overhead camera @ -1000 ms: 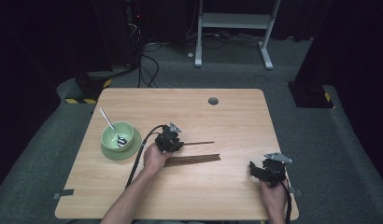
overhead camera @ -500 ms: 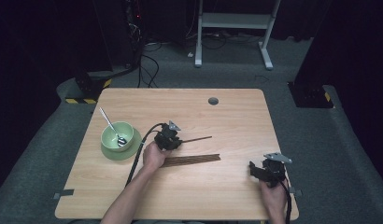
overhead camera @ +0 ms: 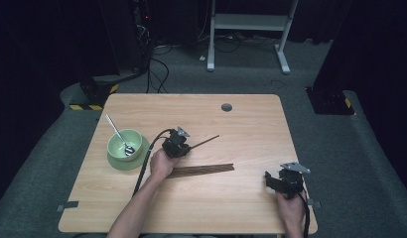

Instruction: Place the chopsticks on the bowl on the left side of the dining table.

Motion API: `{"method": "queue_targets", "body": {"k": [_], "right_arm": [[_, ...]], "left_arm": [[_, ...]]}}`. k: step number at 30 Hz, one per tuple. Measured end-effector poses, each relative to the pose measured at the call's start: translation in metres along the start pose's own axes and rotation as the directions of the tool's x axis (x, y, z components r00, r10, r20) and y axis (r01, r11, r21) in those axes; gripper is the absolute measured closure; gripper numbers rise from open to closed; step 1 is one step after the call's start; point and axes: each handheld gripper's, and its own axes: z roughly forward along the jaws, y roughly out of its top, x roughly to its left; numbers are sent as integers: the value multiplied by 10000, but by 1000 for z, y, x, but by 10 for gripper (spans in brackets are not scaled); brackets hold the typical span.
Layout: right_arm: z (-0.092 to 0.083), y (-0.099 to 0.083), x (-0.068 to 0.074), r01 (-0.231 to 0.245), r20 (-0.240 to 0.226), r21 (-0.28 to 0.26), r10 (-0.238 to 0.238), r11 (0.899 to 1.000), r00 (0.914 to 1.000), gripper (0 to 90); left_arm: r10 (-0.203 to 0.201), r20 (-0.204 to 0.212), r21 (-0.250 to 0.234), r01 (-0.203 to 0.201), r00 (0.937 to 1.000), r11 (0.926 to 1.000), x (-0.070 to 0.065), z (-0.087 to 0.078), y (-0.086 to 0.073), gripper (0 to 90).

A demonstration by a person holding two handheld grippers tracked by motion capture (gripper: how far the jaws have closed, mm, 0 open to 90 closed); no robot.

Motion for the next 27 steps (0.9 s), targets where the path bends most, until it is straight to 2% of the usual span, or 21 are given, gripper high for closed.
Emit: {"method": "queue_targets", "body": {"k": [4, 16, 27], "right_arm": [[0, 0, 0, 0, -3, 1, 0, 10000, 10000, 234], [0, 0, 0, 5, -3, -1, -5, 10000, 10000, 234], [0, 0, 0, 4, -4, 2, -4, 10000, 10000, 234]], "left_arm": [[-112, -24, -91, 112, 9999, 9999, 2, 0, -1, 812], [28, -54, 88, -27, 10000, 10000, 5, -1, 0, 836], [-70, -60, -24, 70, 10000, 10000, 9, 0, -1, 839]]}}
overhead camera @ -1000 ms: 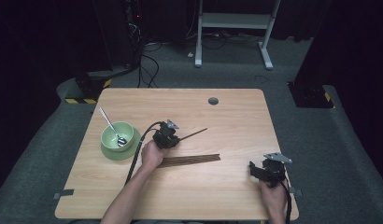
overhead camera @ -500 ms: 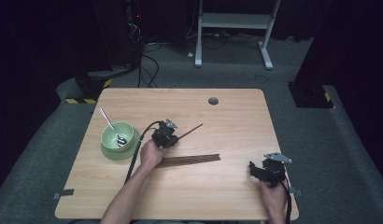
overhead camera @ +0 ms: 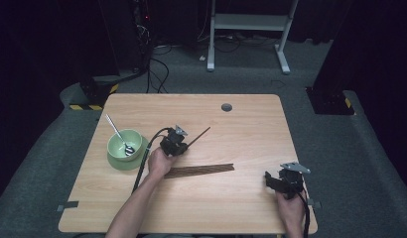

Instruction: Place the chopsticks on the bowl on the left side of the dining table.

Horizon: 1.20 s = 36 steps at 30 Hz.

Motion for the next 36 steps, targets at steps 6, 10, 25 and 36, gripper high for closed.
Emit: {"method": "queue_targets", "body": {"k": [6, 10, 25, 36], "right_arm": [[0, 0, 0, 1, -2, 0, -1, 10000, 10000, 234], [0, 0, 0, 0, -3, 0, 0, 10000, 10000, 234], [0, 0, 0, 19, -11, -5, -19, 10000, 10000, 234], [0, 0, 0, 24, -11, -5, -24, 10000, 10000, 235]], "left_arm": [[-32, 77, -41, 33, 10000, 10000, 2, 0, -1, 840], [20, 1, -28, -20, 10000, 10000, 1, 0, -1, 841], [-243, 16, -370, 243, 9997, 9990, 7, -20, 0, 842], [-376, 123, -553, 382, 9992, 9977, 10, -30, 1, 842]]}}
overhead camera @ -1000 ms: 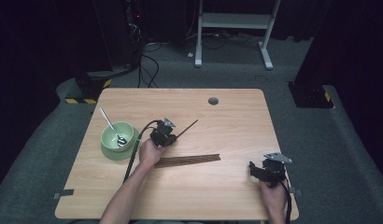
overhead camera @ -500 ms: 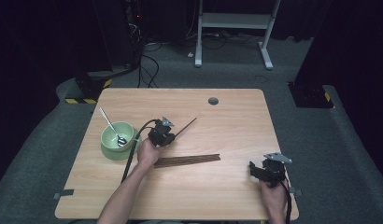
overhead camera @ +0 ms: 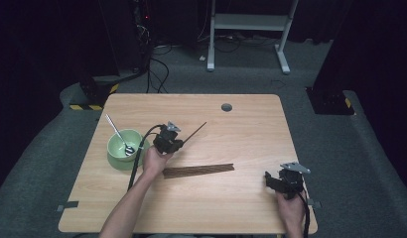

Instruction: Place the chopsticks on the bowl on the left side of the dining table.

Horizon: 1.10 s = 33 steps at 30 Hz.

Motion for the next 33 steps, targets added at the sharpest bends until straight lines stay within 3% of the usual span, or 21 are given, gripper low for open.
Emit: {"method": "queue_targets", "body": {"k": [20, 32, 33], "right_arm": [[0, 0, 0, 4, 0, -1, -4, 10000, 10000, 235], [0, 0, 0, 8, -4, -7, -8, 10000, 10000, 234], [0, 0, 0, 3, 0, -2, -3, 10000, 10000, 234]], "left_arm": [[153, 112, -201, -151, 9998, 9997, -3, -27, 3, 841], [29, 83, -371, -26, 10000, 9993, 2, -40, -1, 841], [-141, 156, -444, 148, 9998, 9989, 4, -44, -2, 841]]}}
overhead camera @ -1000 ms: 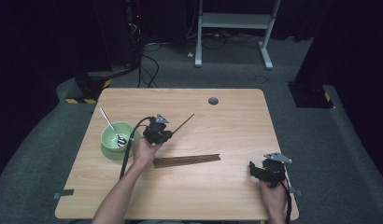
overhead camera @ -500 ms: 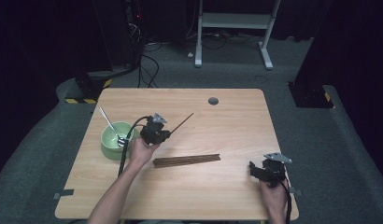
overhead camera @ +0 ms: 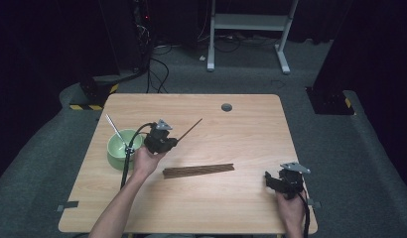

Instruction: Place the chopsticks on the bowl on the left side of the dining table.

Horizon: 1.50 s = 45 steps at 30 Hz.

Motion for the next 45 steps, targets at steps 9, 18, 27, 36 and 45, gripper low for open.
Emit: {"method": "queue_targets", "body": {"k": [9, 18, 27, 36, 45], "right_arm": [[0, 0, 0, 2, 0, -2, -2, 10000, 10000, 234], [0, 0, 0, 7, -1, -6, -7, 10000, 10000, 235], [0, 0, 0, -11, 2, -4, 11, 10000, 10000, 235], [0, 0, 0, -14, 8, 0, 14, 10000, 10000, 235], [0, 0, 0, -14, 6, 2, 14, 10000, 10000, 235]], "left_arm": [[-56, -95, -165, 54, 9999, 9998, 3, -13, -1, 841], [-122, -218, -352, 115, 9997, 9993, 6, -33, -3, 841], [-312, -268, -561, 296, 9992, 9980, 14, -49, -9, 841], [-291, -316, -496, 275, 9991, 9984, 18, -52, -11, 841], [-383, -475, -459, 362, 9981, 9983, 24, -66, -14, 841]]}}
